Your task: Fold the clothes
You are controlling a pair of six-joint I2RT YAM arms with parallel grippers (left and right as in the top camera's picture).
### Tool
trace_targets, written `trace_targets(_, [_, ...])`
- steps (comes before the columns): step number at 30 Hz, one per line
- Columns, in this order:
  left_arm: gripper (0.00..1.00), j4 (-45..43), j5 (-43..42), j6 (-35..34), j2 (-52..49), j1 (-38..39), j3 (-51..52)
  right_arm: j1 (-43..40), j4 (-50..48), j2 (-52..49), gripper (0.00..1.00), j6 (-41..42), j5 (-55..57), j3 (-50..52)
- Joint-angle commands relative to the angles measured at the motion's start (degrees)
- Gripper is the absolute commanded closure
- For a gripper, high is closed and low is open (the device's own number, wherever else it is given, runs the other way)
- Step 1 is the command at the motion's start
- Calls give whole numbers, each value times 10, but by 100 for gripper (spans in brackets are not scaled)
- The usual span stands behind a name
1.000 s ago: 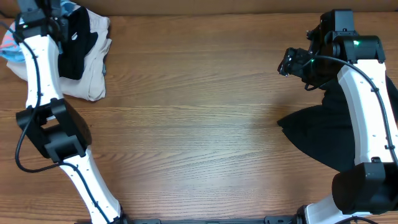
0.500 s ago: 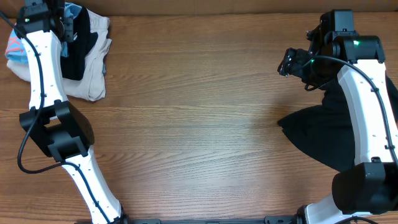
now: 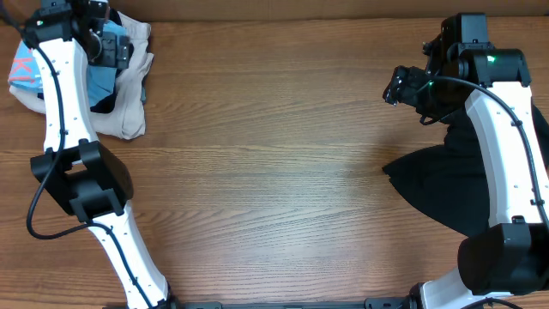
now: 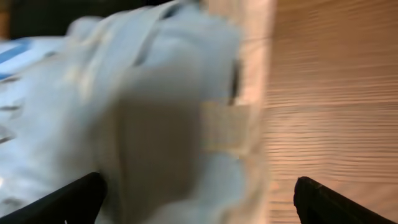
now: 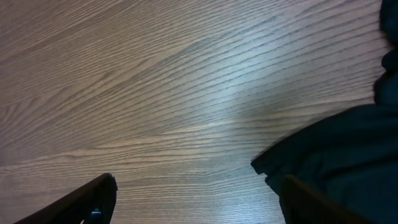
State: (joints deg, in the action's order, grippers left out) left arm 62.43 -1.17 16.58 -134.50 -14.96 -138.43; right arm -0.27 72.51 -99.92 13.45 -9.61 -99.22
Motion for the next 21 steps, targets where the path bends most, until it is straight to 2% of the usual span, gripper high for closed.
trace_targets(1, [0,13,-123,-43,31,4,-55,3,-7,-5,13,0,5,-5])
trace_targets(5, [0,42,-250,-81,60,5,-104,2,-15,-4,13,-7,5,-9])
trace_targets(8, [0,63,-312,-129,92,10,-111,3,-7,5,14,-29,10,-25])
trace_targets(13, [0,116,-319,-211,122,26,-111,3,33,49,13,-31,49,-87])
trace_targets(15, [0,119,-316,-211,121,30,-110,3,59,73,12,-31,60,-121])
trace_targets(18, [0,119,-312,-210,120,33,-109,3,104,113,1,-30,64,-168])
trace_targets(21, [0,119,-312,-211,120,33,-109,3,149,157,0,-28,57,-197])
